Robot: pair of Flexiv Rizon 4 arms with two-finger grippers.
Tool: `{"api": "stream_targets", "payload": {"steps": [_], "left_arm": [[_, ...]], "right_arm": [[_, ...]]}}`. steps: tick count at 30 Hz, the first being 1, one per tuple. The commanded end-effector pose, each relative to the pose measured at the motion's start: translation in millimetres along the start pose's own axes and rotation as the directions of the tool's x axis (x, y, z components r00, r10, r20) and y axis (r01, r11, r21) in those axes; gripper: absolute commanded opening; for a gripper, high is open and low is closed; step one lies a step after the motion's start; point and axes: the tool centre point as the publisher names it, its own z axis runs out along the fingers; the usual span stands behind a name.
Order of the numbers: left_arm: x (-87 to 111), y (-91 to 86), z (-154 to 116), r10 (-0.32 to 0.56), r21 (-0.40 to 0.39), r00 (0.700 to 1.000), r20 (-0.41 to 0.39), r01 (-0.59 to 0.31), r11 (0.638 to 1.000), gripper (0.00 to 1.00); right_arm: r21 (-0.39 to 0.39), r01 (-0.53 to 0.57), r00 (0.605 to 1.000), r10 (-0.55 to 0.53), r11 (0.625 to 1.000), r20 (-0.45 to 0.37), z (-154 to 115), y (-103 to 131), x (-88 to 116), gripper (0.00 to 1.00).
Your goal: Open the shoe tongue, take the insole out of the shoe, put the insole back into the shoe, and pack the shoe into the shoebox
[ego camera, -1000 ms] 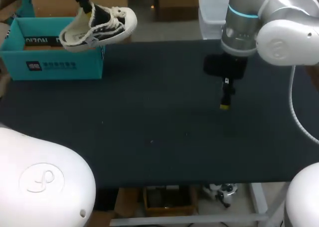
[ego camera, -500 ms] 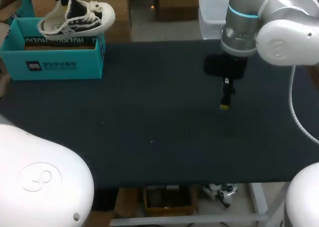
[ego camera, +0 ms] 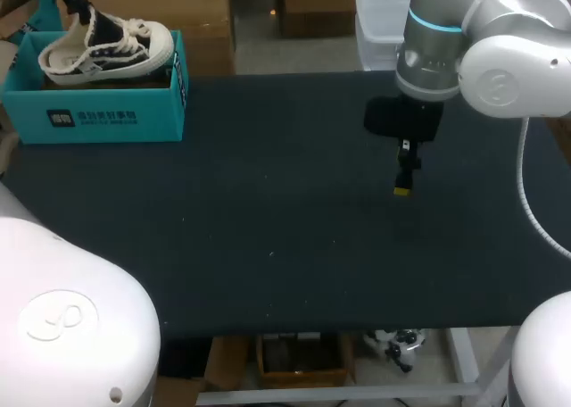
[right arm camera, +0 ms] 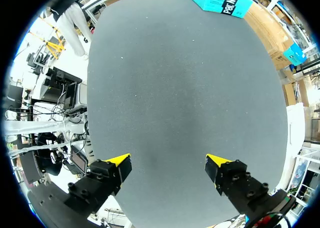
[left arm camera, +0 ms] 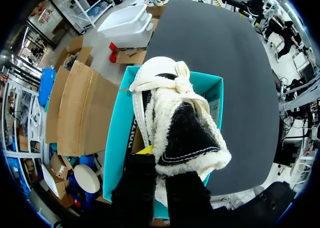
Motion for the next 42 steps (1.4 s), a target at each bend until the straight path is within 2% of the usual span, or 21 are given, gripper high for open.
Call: {"api": "stream_targets", "payload": {"steps": [1, 14, 20, 21, 23, 24, 25, 28, 34, 37, 42], "left_arm": [[-22.2, 8.2, 20, -0.002, 0.021, 0.997, -0.082, 0.004, 1.000, 0.00], [-38.6, 22.8, 88, -0.018, -0.039, 0.983, -0.180, 0.011, 0.999, 0.00], [-36.3, 29.1, 107, -0.030, -0.043, 0.976, -0.214, 0.021, 0.999, 0.01], [-36.0, 29.4, 108, -0.032, -0.046, 0.975, -0.220, 0.022, 0.999, 0.27], [-35.4, 29.9, 111, -0.042, -0.054, 0.974, -0.223, 0.030, 0.998, 0.51], [-34.8, 29.8, 113, -0.044, -0.056, 0.974, -0.222, 0.033, 0.998, 0.89], [-33.9, 29.4, 114, -0.045, -0.058, 0.974, -0.222, 0.033, 0.998, 1.00], [-27.8, 24.7, 115, -0.053, -0.067, 0.976, -0.212, 0.040, 0.997, 1.00], [-11.0, 11.7, 90, -0.034, -0.044, 0.982, -0.185, 0.027, 0.999, 1.00], [0.5, -1.1, 69, -0.008, -0.021, 0.985, -0.172, 0.005, 1.000, 1.00], [22.9, -29.4, 37, 0.019, -0.032, 0.992, -0.125, -0.023, 0.999, 1.00]], "right_arm": [[0.001, -0.001, 1.000, 0.001, 1.000, 0.001, -1, -1, 1, 1.00], [0.001, -0.001, 1.000, 0.001, 1.000, 0.001, -1, -1, 1, 1.00], [0.001, -0.001, 1.000, 0.001, 1.000, 0.001, -1, -1, 1, 1.00], [0.001, -0.001, 1.000, 0.001, 1.000, 0.001, -1, -1, 1, 1.00], [0.001, -0.001, 1.000, 0.001, 1.000, 0.001, -1, -1, 1, 1.00], [0.001, -0.001, 1.000, 0.001, 1.000, 0.001, -1, -1, 1, 1.00], [0.001, -0.001, 1.000, 0.001, 1.000, 0.001, -1, -1, 1, 1.00], [0.001, -0.001, 1.000, 0.001, 1.000, 0.001, -1, -1, 1, 1.00], [0.001, -0.001, 1.000, 0.001, 1.000, 0.001, -1, -1, 1, 1.00], [0.001, -0.001, 1.000, 0.001, 1.000, 0.001, -1, -1, 1, 1.00], [0.001, -0.001, 1.000, 0.001, 1.000, 0.001, -1, -1, 1, 1.00]]}}
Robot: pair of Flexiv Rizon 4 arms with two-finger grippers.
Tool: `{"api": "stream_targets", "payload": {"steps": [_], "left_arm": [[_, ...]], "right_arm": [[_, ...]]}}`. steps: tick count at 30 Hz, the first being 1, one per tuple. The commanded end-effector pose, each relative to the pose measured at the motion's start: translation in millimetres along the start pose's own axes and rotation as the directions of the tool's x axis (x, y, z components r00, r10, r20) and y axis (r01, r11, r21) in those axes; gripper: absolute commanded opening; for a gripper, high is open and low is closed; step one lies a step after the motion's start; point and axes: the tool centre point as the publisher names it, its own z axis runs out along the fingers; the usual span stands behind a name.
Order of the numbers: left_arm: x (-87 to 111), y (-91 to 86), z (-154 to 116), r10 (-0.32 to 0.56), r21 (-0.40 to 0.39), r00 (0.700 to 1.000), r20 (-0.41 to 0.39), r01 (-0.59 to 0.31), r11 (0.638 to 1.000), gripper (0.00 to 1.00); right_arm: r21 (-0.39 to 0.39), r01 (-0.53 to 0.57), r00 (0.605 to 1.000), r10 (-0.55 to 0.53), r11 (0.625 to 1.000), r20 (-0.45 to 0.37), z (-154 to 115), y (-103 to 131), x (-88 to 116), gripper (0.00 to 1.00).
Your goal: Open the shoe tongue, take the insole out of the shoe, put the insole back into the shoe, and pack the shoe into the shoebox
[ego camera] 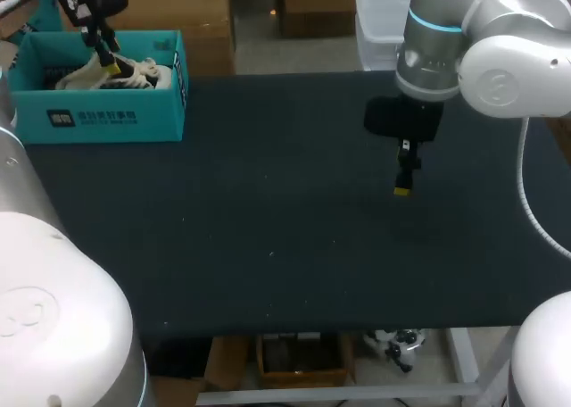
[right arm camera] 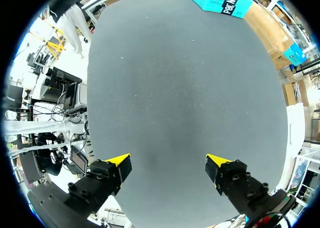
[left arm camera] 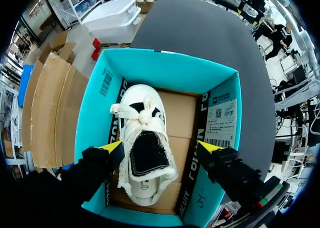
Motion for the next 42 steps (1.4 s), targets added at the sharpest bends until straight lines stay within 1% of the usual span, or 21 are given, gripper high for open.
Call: {"api": "stream_targets", "payload": {"steps": [1, 5, 11, 13, 15, 16, 17, 18, 22, 25, 26, 31, 33, 38, 42], "left_arm": [[24.6, -24.2, -42, 0.015, -0.047, 0.999, 0.048, -0.013, 0.999, 1.00], [42.0, -41.2, -58, 0.033, -0.062, 0.996, 0.077, -0.029, 0.998, 1.00], [64.6, -63.7, -75, 0.050, -0.076, 0.996, 0.074, -0.044, 0.996, 1.00], [71.8, -69.7, -77, 0.051, -0.081, 0.996, 0.073, -0.046, 0.996, 1.00], [87.4, -79.3, -77, 0.046, -0.084, 0.996, 0.078, -0.039, 0.996, 1.00], [91.0, -81.0, -76, 0.043, -0.083, 0.996, 0.080, -0.037, 0.996, 1.00], [100.6, -84.0, -73, 0.034, -0.078, 0.995, 0.089, -0.027, 0.997, 1.00], [106.7, -86.0, -69, 0.028, -0.082, 0.994, 0.106, -0.019, 0.996, 1.00], [123.1, -91.4, -56, 0.028, -0.093, 0.993, 0.117, -0.017, 0.995, 1.00], [133.9, -95.9, -52, 0.026, -0.111, 0.990, 0.135, -0.011, 0.994, 1.00], [140.1, -97.6, -50, 0.021, -0.115, 0.989, 0.146, -0.004, 0.993, 1.00], [164.1, -101.7, -47, 0.022, -0.112, 0.983, 0.185, -0.002, 0.994, 1.00], [174.5, -103.0, -44, 0.036, -0.116, 0.980, 0.195, -0.014, 0.993, 1.00], [189.5, -106.9, -38, 0.056, -0.121, 0.974, 0.218, -0.030, 0.992, 1.00], [194.0, -110.1, -34, 0.069, -0.132, 0.971, 0.231, -0.040, 0.990, 1.00]], "right_arm": [[0.001, -0.001, 1.000, 0.001, 1.000, 0.001, -1, -1, 1, 1.00], [0.001, -0.001, 1.000, 0.001, 1.000, 0.001, -1, -1, 1, 1.00], [0.001, -0.001, 1.000, 0.001, 1.000, 0.001, -1, -1, 1, 1.00], [0.001, -0.001, 1.000, 0.001, 1.000, 0.001, -1, -1, 1, 1.00], [0.001, -0.001, 1.000, 0.001, 1.000, 0.001, -1, -1, 1, 1.00], [0.001, -0.001, 1.000, 0.001, 1.000, 0.001, -1, -1, 1, 1.00], [0.001, -0.001, 1.000, 0.001, 1.000, 0.001, -1, -1, 1, 1.00], [0.001, -0.001, 1.000, 0.001, 1.000, 0.001, -1, -1, 1, 1.00], [0.001, -0.001, 1.000, 0.001, 1.000, 0.001, -1, -1, 1, 1.00], [0.001, -0.001, 1.000, 0.001, 1.000, 0.001, -1, -1, 1, 1.00], [0.001, -0.001, 1.000, 0.001, 1.000, 0.001, -1, -1, 1, 1.00], [0.001, -0.001, 1.000, 0.001, 1.000, 0.001, -1, -1, 1, 1.00], [0.001, -0.001, 1.000, 0.001, 1.000, 0.001, -1, -1, 1, 1.00], [0.001, -0.001, 1.000, 0.001, 1.000, 0.001, -1, -1, 1, 1.00], [0.001, -0.001, 1.000, 0.001, 1.000, 0.001, -1, -1, 1, 1.00]]}}
